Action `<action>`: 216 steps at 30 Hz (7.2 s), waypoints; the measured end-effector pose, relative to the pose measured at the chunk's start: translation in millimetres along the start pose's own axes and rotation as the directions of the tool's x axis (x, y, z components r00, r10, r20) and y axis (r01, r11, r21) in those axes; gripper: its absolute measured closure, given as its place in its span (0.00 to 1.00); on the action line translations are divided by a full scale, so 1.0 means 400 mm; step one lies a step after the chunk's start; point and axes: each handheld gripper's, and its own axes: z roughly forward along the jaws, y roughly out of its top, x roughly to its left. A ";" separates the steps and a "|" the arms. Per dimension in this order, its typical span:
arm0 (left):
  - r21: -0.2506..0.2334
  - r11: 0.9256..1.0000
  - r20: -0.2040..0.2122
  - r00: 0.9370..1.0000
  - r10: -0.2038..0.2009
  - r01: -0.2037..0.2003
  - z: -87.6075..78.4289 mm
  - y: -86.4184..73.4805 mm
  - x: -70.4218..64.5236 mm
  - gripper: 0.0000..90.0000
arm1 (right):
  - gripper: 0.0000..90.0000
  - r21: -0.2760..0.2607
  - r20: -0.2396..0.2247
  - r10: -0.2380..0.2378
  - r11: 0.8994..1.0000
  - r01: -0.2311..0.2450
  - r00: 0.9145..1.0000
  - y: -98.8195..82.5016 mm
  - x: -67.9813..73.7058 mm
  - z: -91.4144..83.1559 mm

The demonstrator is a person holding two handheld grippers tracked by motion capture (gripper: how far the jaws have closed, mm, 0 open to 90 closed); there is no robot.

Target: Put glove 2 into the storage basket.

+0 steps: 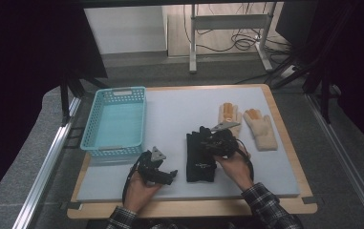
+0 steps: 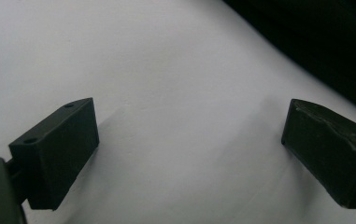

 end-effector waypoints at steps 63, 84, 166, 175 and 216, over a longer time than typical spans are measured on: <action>0.016 0.998 -0.021 0.998 -0.053 0.053 -0.049 -0.060 0.098 0.00 | 0.52 -0.012 -0.039 -0.038 0.999 0.038 0.999 -0.169 -0.094 -0.054; 0.013 0.998 -0.022 0.998 -0.057 0.058 -0.052 -0.060 0.097 0.01 | 0.29 -0.017 0.150 0.031 0.999 -0.029 0.988 -0.252 -0.162 -0.085; 0.178 0.983 0.013 0.999 -0.047 0.043 0.072 0.297 0.039 0.72 | 0.26 -0.015 0.136 0.023 1.000 -0.022 0.990 -0.253 -0.161 -0.085; 0.147 0.988 -0.006 0.999 -0.048 0.048 0.000 0.362 0.079 0.71 | 0.25 -0.015 0.135 0.023 1.000 -0.021 0.991 -0.253 -0.160 -0.085; 0.080 0.902 -0.360 0.856 -0.370 0.424 -0.220 0.211 0.510 0.71 | 0.25 -0.014 0.134 0.021 1.000 -0.019 0.991 -0.253 -0.161 -0.085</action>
